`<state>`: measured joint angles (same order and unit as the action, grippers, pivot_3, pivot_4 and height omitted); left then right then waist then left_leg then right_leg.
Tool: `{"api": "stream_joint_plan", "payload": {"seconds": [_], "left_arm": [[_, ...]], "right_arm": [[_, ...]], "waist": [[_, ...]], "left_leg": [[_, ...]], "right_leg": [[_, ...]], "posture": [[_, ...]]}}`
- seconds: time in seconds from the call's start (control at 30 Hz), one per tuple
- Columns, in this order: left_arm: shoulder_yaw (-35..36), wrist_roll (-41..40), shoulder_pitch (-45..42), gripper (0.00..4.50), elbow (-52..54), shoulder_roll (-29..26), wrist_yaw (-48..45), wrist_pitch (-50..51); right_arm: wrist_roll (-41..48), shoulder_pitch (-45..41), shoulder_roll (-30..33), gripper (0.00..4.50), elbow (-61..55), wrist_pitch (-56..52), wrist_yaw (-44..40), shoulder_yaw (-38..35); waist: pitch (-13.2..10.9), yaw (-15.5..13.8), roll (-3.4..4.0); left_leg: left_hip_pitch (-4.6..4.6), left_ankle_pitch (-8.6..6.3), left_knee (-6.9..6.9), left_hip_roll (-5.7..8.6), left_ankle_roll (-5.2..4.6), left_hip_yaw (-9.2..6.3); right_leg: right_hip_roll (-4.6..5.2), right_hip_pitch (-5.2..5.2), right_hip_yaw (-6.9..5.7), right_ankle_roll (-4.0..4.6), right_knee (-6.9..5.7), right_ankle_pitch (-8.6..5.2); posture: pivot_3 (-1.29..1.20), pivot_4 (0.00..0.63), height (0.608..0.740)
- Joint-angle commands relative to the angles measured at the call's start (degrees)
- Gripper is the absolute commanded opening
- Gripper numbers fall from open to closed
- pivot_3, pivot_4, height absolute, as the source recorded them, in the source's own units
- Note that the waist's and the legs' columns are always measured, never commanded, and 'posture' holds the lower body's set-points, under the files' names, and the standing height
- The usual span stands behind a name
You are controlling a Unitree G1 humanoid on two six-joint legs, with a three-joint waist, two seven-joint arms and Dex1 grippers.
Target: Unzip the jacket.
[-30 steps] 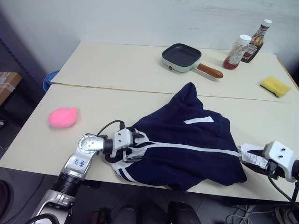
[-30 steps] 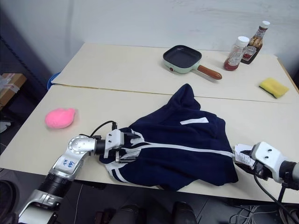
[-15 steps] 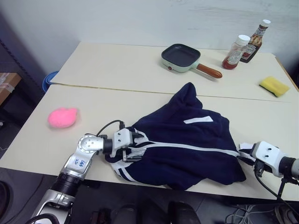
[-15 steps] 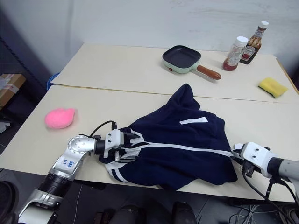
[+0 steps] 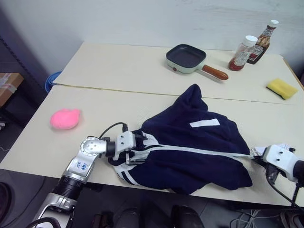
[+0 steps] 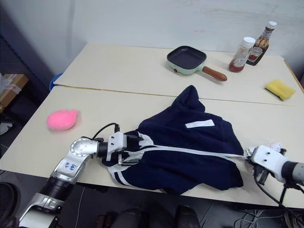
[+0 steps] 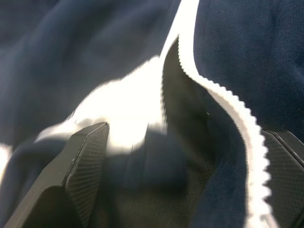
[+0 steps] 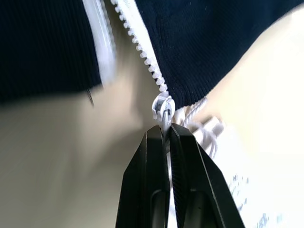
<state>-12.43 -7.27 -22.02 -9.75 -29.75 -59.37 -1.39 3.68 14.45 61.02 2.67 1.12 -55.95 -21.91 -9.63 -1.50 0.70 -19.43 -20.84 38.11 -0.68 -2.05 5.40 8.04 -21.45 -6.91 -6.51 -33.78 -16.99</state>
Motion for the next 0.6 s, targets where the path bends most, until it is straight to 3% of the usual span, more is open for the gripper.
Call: {"api": "stream_joint_plan", "payload": {"seconds": [0.03,0.2,0.3,0.43,0.6], "left_arm": [[-1.99,2.79,1.94,4.50,-2.52,-0.66,0.06,0.72],[-2.46,2.91,2.00,4.50,-2.96,-0.18,0.04,0.23],[-2.36,2.17,2.14,4.50,-2.49,-0.12,-0.53,0.85],[1.48,-3.54,2.99,4.50,2.69,-1.42,-2.55,4.81],[8.70,-13.17,6.14,4.50,11.99,-6.72,-6.52,11.46]], "right_arm": [[-0.30,0.57,2.05,0.04,2.52,1.72,0.10,-4.61],[-2.75,-4.46,0.52,0.04,6.97,8.38,5.86,-3.16],[2.71,-4.68,-2.13,0.04,4.60,4.70,2.23,-1.90],[12.85,-2.71,-8.85,1.05,-0.11,7.90,-2.58,-3.23],[23.80,1.99,-13.28,2.87,-8.85,4.44,-3.89,-10.01]], "waist": [[0.00,0.04,0.00],[0.00,0.11,0.03],[-0.01,-0.08,0.03],[-0.02,0.06,0.02],[-0.56,0.52,0.11]], "left_leg": [[0.00,0.00,0.00,0.00,0.00,0.00],[0.01,0.01,0.01,0.01,-0.01,0.03],[0.02,0.03,0.00,-0.01,0.03,-0.01],[-0.01,0.03,-0.02,-0.04,0.04,-0.05],[-0.19,0.03,0.00,-0.08,-0.01,0.00]], "right_leg": [[0.00,0.00,0.01,0.00,0.00,0.00],[0.02,0.00,0.03,0.00,-0.01,0.00],[0.00,-0.01,0.00,0.00,-0.02,0.00],[-0.08,0.00,-0.04,0.00,-0.02,0.00],[-0.20,-0.08,-0.01,-0.02,-0.10,0.01]], "posture": [[0.00,0.150,0.740],[0.00,0.150,0.740],[0.00,0.150,0.740],[0.00,0.150,0.740],[0.00,0.150,0.740]]}}
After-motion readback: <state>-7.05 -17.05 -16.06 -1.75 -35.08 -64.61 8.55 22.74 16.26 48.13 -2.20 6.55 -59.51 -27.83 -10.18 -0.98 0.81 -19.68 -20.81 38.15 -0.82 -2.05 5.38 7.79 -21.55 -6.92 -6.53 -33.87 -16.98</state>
